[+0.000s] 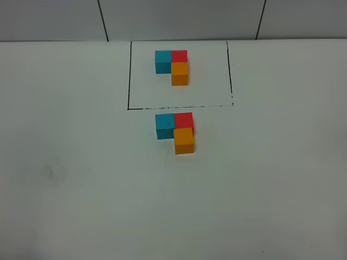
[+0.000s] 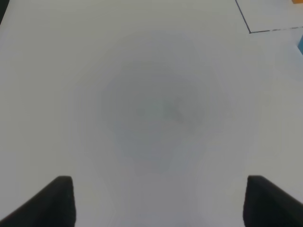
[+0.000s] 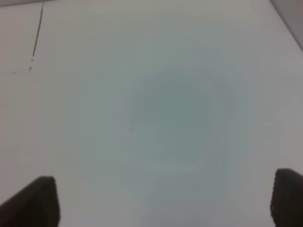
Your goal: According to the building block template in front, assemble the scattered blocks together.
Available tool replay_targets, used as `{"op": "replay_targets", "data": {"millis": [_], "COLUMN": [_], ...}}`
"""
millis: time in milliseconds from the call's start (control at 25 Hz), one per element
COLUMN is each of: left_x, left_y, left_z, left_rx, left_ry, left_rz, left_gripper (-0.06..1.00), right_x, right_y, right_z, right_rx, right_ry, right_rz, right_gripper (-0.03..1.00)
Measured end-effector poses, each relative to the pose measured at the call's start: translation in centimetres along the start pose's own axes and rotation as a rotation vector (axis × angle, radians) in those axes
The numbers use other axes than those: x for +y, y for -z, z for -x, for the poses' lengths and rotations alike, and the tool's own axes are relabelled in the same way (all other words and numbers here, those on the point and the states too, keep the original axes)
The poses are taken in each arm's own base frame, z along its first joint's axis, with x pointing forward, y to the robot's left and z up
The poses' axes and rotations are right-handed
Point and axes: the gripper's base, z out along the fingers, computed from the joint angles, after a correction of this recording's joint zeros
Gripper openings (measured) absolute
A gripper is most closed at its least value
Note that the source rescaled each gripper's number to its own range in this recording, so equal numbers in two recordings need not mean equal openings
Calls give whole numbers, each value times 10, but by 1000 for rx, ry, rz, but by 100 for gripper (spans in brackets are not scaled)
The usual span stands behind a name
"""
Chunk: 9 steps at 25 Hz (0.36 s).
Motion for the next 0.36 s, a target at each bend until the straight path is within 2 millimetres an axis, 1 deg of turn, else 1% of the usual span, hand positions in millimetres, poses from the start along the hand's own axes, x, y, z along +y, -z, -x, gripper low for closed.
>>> {"op": "replay_targets", "data": {"millis": [360], "left_x": [0], "left_y": [0], "left_z": [0], "left_rx": [0], "left_ry": [0], "left_rz": [0], "left_gripper": [66], "right_x": [0], "right_y": [0], "right_z": [0], "right_rx": [0], "right_ry": [0], "right_rz": [0], "right_gripper": [81]}}
